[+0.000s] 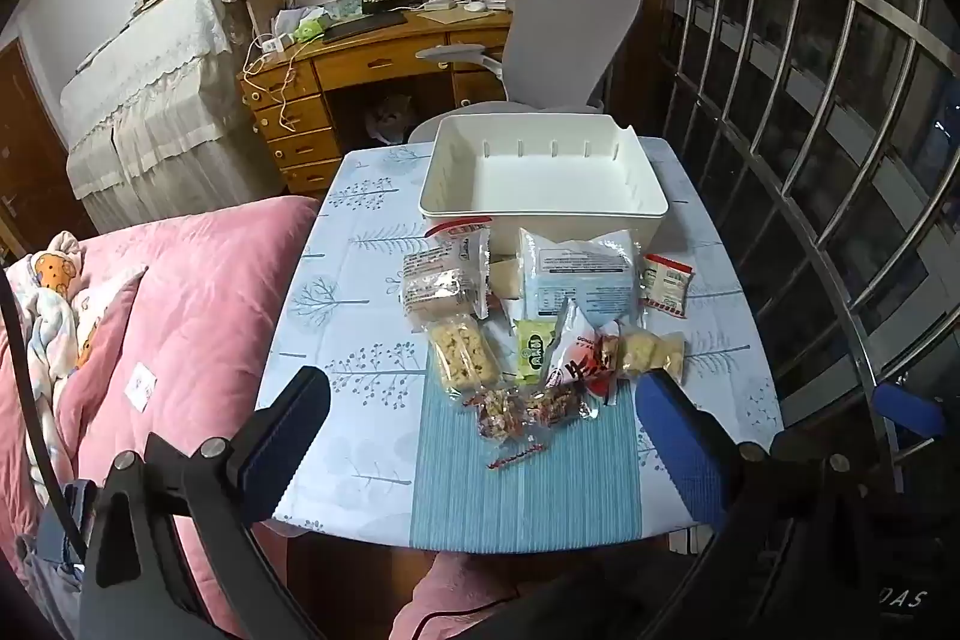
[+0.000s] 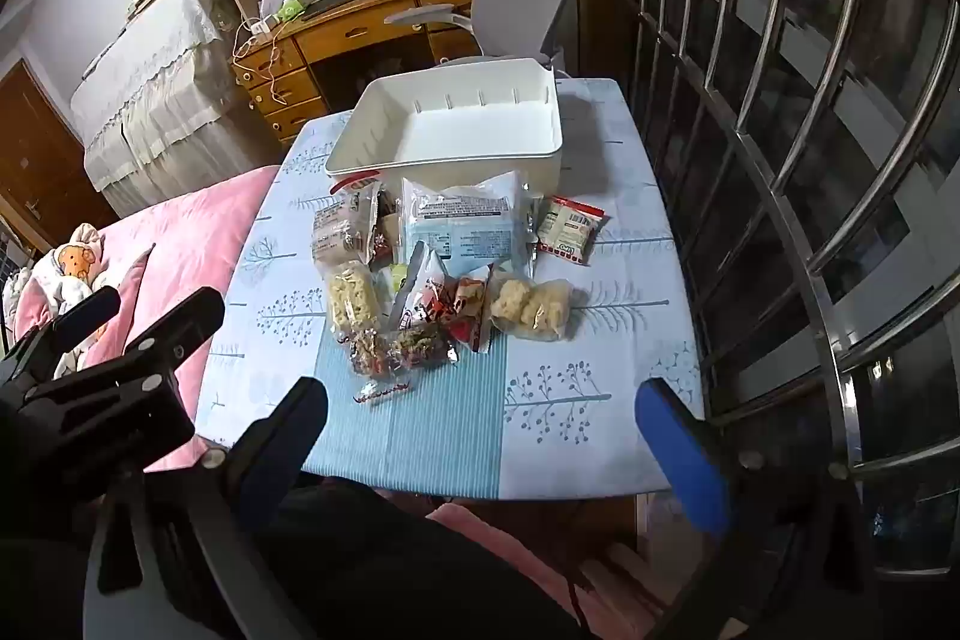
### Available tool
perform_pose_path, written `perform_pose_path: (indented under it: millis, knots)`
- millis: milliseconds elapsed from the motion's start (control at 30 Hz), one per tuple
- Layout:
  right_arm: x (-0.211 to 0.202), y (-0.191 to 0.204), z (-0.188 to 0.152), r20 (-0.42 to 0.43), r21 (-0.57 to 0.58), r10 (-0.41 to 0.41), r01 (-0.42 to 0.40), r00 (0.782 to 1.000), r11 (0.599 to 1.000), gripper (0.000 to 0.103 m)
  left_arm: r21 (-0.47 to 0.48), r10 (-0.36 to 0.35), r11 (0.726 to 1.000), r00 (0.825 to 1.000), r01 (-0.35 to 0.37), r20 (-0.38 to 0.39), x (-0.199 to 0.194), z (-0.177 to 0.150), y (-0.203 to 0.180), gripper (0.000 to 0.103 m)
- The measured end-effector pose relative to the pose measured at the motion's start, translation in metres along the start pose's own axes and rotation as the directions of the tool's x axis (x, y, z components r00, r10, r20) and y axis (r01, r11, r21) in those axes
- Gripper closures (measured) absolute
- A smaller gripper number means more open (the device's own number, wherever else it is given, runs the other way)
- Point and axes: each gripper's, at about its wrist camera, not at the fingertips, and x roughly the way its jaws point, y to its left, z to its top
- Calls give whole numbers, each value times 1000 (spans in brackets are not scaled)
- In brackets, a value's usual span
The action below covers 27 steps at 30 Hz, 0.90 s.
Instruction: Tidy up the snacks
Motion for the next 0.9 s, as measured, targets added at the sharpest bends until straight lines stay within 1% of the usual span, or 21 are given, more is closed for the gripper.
perform_pose_path:
  millis: [67, 100, 133, 167, 300, 467, 800, 900]
  knots:
    - [0, 0, 0, 2, -1, -2, 3, 1000, 1000, 0, -2, -1, 1000, 1000, 1, 0, 0, 0, 1, 2]
    - [0, 0, 0, 3, -4, -7, 7, 1000, 1000, 0, 12, 14, 1000, 1000, -14, 3, 0, 0, -2, 2]
    - [0, 0, 0, 2, -3, -6, 6, 1000, 1000, 0, 12, 14, 1000, 1000, -14, 3, 0, 0, -3, 2]
    - [0, -1, 0, 1, -2, -6, 6, 1000, 1000, 0, 6, 5, 1000, 1000, -5, -1, 1, 0, -1, 3]
    - [0, -1, 0, 1, -2, -2, 2, 1000, 1000, 0, 7, 7, 1000, 1000, -7, -1, 5, 3, -6, 3]
    - [-1, -1, -2, 3, -1, -1, 1, 1000, 1000, 0, 4, -3, 1000, 1000, 3, 6, 4, 2, -1, 4]
    - [-4, -2, -5, 5, -2, 1, -1, 1000, 1000, 0, 3, -8, 1000, 1000, 8, 11, -1, 3, -8, 5]
    - [-5, -3, -6, 8, -1, 1, -1, 1000, 1000, 0, 3, -11, 1000, 1000, 11, 16, -9, 1, -8, 5]
